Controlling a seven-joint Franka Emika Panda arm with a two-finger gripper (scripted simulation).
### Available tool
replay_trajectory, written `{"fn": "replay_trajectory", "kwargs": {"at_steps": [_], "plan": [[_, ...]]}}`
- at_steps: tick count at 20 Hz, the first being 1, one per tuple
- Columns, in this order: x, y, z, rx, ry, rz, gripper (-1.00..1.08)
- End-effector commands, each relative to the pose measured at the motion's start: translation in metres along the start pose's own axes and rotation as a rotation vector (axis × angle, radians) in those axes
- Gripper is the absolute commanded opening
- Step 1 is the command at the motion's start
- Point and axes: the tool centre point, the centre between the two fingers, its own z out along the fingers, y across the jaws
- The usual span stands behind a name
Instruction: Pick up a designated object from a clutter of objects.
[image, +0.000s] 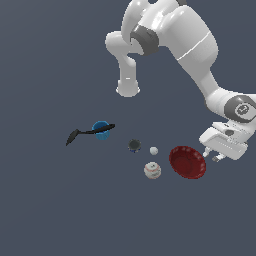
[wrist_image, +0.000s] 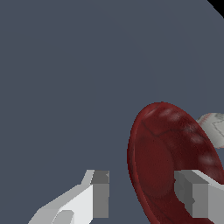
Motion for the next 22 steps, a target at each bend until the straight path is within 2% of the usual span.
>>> {"fn": "replay_trajectory", "kwargs": {"at_steps": [1, 16, 22], "plan": [[-0.004, 0.000, 0.012, -0.006, -0.012, 0.003, 0.28], [-0.012, 0.000, 0.027, -0.009, -0.028, 0.003, 0.28], [-0.014, 0.001, 0.053, -0.009, -0.030, 0.003, 0.28]]}}
